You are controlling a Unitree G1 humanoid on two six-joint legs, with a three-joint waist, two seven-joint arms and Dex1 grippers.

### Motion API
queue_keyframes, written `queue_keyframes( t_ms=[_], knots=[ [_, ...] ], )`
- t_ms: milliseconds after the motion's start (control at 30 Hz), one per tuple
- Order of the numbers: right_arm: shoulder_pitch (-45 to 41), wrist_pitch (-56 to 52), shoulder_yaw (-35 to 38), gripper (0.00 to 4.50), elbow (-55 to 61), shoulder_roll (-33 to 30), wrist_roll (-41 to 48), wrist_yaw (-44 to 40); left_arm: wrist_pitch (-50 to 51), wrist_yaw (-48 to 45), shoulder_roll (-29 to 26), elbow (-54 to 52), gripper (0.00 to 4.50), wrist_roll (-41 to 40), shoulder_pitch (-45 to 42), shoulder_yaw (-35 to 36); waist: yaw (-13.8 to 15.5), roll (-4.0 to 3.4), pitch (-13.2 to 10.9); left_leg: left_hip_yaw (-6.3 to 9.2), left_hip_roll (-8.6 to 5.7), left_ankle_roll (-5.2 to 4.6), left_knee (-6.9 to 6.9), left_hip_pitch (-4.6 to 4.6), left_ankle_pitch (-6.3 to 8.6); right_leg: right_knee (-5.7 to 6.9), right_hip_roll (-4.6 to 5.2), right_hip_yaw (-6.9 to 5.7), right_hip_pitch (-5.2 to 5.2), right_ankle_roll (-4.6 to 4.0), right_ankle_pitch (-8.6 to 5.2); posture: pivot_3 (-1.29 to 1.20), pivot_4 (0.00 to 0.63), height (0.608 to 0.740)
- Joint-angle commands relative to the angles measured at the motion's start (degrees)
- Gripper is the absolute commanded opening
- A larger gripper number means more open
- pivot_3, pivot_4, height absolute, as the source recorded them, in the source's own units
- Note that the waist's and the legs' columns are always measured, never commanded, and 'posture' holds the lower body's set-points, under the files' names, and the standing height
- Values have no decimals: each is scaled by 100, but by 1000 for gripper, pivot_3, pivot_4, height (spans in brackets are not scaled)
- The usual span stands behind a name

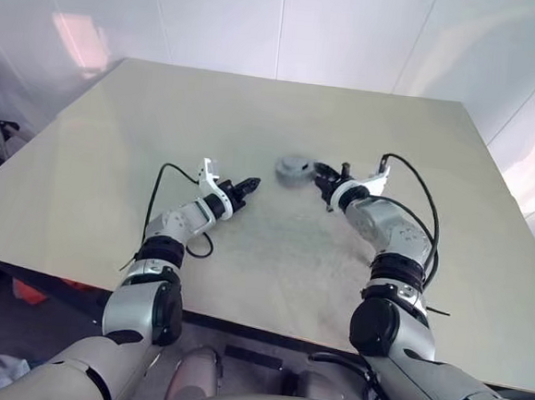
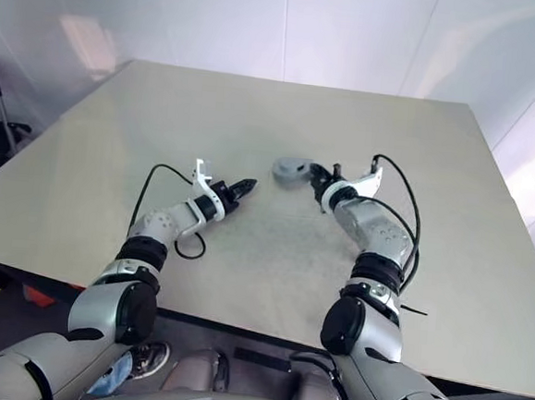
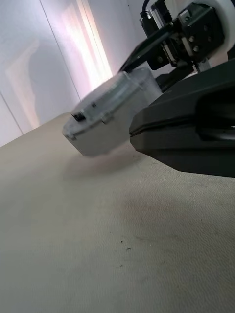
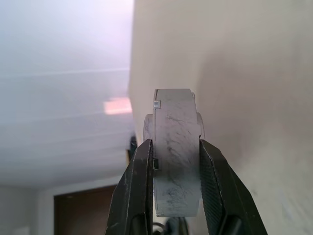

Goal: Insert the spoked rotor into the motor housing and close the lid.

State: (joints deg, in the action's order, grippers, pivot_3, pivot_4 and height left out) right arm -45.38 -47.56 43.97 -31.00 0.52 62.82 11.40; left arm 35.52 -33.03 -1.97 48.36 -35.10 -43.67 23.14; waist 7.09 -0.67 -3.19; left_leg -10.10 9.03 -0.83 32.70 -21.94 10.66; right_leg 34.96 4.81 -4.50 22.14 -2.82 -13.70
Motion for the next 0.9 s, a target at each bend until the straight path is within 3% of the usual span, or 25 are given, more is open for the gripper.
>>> queue_keyframes(
  t_ms=[33,167,267,633,900],
  knots=[
    [-455,14,81,1092,175,33,574,-30,55,33,-26,-265,0,-136,58,79,-7,0,0,-1,0,-1,1,-1,0,2,0,0,2,0,0,0,0,740],
    [-529,-170,-21,1092,445,201,937,165,243,38,-49,-364,0,-667,47,555,-13,0,0,-1,3,-11,1,-4,-5,5,-1,-1,8,-1,-1,0,0,740],
    [-502,-231,-92,1092,583,256,1084,302,450,17,-132,-559,576,-1074,103,890,-4,0,-1,-1,3,-21,7,-27,-8,15,0,-1,28,-2,0,0,0,740],
    [-421,-581,-326,1092,733,231,1386,351,1758,100,-250,-824,4440,-2080,237,1281,11,7,-5,-1,-1,-15,53,-79,8,55,12,-6,71,2,2,0,0,740],
    [-112,-1211,-764,1092,1250,382,1853,397,2222,23,-81,-480,4475,-2485,-189,1390,20,11,-7,1,-1,-11,54,-79,6,61,12,-6,73,5,4,0,0,740]
  ],
)
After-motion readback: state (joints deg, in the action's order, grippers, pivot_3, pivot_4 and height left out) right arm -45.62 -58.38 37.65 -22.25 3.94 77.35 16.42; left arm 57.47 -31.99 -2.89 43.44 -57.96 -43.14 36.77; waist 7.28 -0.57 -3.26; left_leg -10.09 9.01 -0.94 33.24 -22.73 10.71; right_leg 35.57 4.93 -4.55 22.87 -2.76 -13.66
